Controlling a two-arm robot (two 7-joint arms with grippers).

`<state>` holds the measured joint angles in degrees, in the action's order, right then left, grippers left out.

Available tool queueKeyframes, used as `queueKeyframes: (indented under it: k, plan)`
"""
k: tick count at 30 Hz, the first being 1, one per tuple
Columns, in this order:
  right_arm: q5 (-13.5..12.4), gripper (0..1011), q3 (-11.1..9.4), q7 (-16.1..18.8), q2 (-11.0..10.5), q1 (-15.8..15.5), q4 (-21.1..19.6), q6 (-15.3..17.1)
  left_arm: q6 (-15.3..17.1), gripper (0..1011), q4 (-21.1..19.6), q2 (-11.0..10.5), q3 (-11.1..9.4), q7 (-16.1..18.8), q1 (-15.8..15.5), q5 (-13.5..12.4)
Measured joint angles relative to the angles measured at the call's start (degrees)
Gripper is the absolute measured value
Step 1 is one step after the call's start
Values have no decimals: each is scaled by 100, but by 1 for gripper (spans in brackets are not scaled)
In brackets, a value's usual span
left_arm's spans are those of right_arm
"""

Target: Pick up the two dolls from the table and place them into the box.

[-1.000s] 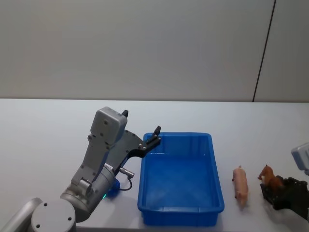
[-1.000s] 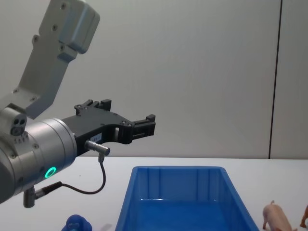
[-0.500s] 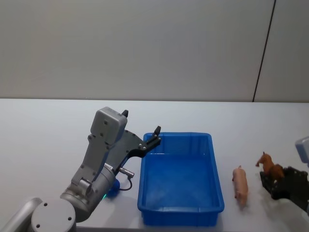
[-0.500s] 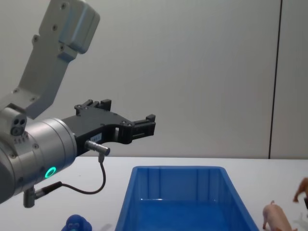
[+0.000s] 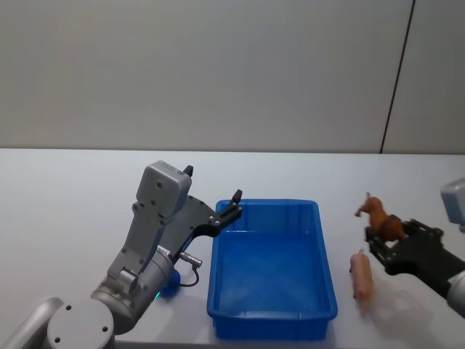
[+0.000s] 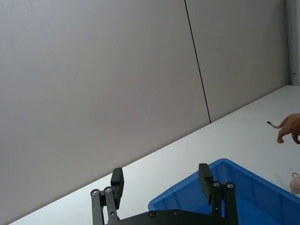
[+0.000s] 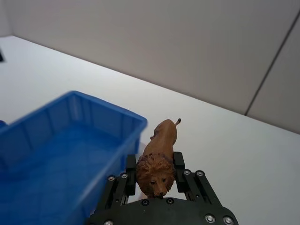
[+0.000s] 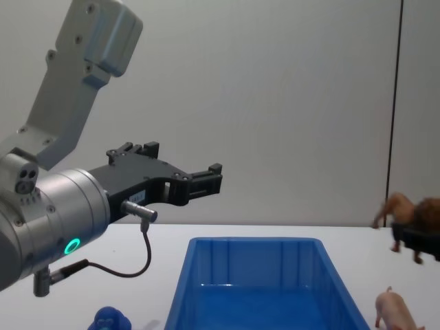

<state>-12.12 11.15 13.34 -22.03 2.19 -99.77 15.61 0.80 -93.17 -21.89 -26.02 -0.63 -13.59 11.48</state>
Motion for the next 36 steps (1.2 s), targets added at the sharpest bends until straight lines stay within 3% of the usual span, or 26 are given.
queueKeyframes:
  k: [8,18,28,36]
  plan:
    - [132,449,242,289,199,29,-309,214,0,1002,0,0,0,1,0,0]
    - [640,480,696,460,622,143,-366,629,0,1002,0,0,0,0,0,0]
    - [890,781,895,403,882,248,-270,813,0,1002,0,0,0,0,0,0]
    - [891,994,877,315,903,269,-247,789,0,1002,0,0,0,1,0,0]
